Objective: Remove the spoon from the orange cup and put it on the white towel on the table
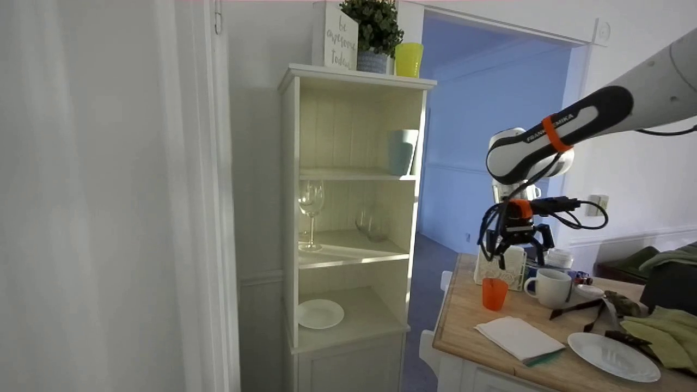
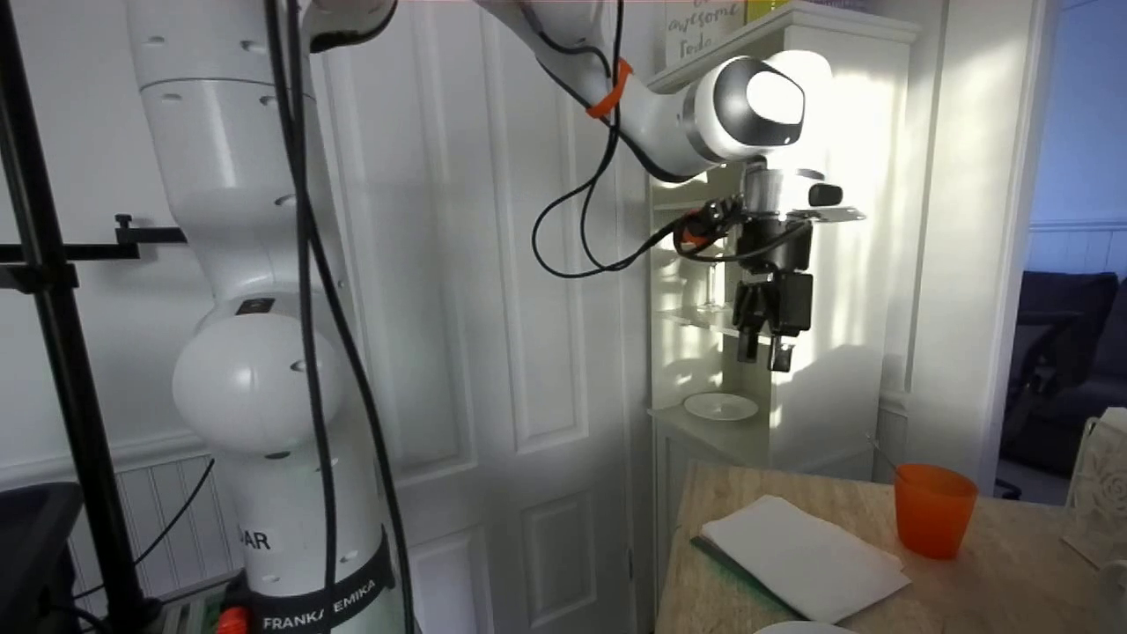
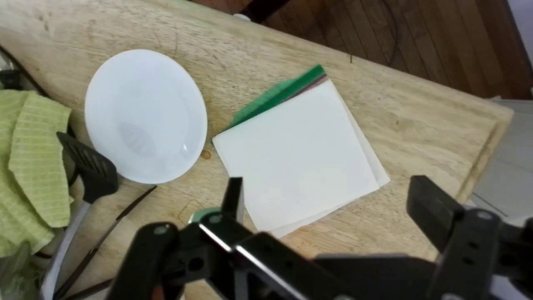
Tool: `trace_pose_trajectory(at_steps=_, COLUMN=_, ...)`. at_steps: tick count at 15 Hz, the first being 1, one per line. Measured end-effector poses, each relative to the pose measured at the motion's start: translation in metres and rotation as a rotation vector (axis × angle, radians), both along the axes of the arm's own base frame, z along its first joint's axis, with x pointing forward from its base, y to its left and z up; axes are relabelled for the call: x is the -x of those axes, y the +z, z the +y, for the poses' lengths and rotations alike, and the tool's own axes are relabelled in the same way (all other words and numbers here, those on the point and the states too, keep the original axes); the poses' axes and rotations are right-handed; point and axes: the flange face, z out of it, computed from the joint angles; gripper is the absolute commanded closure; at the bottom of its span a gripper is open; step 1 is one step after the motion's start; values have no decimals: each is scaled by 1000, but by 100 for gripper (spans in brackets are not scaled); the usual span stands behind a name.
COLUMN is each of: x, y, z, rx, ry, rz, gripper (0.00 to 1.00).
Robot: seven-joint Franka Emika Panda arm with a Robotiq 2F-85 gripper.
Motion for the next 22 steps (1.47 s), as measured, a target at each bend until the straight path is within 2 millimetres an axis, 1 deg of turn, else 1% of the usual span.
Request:
trace_pose_trajectory(at_steps=4, x=-39, y=-18, z=-20, rx=-84, ry=-178, rz=-9, gripper=0)
trace_pose_trajectory(at_steps=7, x=-63, y=-26, z=-44, rx=-141, ry=-313, rz=-31, gripper=0)
trace_pose_trajectory(at_steps=10, x=-81, y=-32, z=-69, rx=-187, ry=-432, rz=-58, gripper=0)
trace_pose_trajectory(at_steps=12, x=-87, y=-36, z=-76, rx=-192, ry=-456, rz=-63, gripper=0)
trace_pose_trajectory(at_steps=19, x=-89, y=-36, z=-75, rx=-191, ry=-463, rz=-63, gripper=0)
trace_pose_trajectory(at_steps=22, x=-90, y=-46, z=-79, rx=-209, ry=-482, rz=-54, gripper=0)
